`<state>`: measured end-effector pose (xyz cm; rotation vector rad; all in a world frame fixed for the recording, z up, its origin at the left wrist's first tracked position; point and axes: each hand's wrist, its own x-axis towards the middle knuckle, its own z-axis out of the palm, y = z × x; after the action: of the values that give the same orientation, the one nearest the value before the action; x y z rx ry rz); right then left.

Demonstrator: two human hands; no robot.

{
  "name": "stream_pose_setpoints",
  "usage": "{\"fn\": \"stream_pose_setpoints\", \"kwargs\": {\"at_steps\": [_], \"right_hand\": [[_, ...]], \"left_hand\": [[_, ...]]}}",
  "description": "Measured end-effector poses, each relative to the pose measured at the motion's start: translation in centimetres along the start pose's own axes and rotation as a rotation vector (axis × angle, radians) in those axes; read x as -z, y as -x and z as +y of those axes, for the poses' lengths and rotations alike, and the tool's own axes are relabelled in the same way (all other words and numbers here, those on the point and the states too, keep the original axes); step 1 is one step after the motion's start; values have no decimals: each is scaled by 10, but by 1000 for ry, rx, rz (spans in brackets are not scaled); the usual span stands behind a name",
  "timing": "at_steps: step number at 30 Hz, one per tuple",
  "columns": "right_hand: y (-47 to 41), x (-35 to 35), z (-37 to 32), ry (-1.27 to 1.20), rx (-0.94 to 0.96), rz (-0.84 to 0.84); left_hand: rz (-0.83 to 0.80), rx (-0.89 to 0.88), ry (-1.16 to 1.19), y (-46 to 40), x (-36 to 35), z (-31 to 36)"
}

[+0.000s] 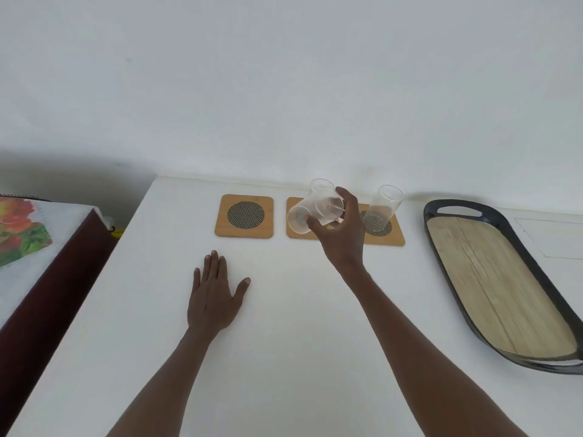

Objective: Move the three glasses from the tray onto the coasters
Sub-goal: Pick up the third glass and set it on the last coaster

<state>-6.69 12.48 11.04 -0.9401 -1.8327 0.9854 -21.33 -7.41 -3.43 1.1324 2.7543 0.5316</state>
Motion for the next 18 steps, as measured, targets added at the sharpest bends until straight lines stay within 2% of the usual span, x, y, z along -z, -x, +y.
{"fn": "stream_pose_setpoints", "kwargs": {"at_steps": [13,18], "right_hand": [[-42,-104,-8,121,88,-201],[-59,-139,-3,167,25,-282]], "left_hand": [[58,9,15,1,-5,-2],[58,16,11,-1,-6,-2]]}}
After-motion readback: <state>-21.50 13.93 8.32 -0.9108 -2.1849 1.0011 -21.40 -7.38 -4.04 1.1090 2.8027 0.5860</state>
